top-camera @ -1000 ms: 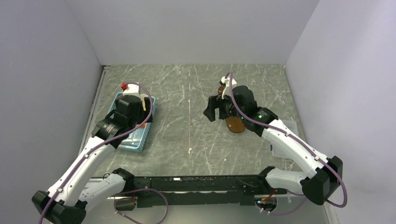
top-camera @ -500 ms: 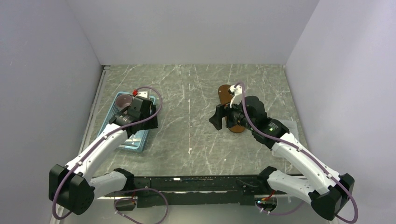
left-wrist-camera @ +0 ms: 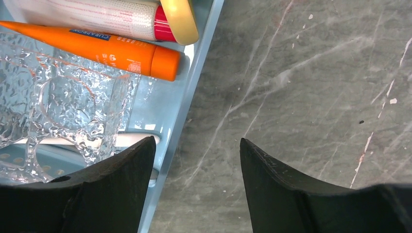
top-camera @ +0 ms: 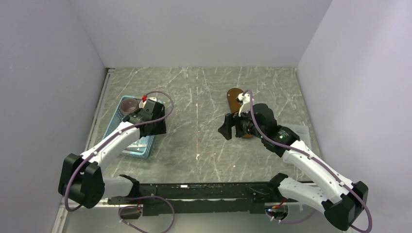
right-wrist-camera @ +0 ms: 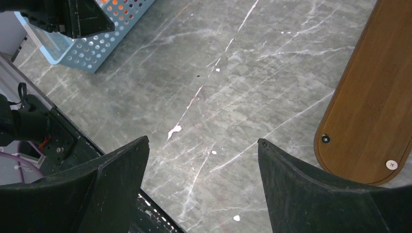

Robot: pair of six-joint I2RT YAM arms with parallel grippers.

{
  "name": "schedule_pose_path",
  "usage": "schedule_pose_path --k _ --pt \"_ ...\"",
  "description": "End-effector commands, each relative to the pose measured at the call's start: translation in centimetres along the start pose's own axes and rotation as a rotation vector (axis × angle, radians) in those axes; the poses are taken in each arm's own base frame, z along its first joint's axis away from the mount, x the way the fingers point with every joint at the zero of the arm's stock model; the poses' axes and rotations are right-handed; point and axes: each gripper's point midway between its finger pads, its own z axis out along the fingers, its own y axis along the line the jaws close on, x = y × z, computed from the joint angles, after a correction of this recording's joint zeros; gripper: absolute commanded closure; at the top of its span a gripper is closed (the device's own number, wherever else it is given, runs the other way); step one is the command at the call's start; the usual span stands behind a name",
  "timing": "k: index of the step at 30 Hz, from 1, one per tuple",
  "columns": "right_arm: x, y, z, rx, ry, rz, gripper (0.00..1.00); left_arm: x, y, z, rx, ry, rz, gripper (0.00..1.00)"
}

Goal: Prepare toiletry sets of a toothbrush and toothpaste on the tray

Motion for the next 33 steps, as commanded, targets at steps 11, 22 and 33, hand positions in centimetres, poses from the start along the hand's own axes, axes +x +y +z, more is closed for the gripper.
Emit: schedule_pose_path --k 11,22,33 --pt "0.4 0.5 -0.3 -0.028 -0.008 0.007 0.18 -1.7 -1.3 1.3 0.017 -0.029 -0.017 0.59" --pt "0.8 0.4 -0.2 -0.026 -0.005 0.021 0.18 -1.8 -1.5 1.4 0.025 -0.028 0.005 0.86" --pt "0.8 0.2 -0.8 -0.007 -0.007 0.021 0.18 -2.1 -4.5 1.4 0.071 -0.034 0.128 1.00"
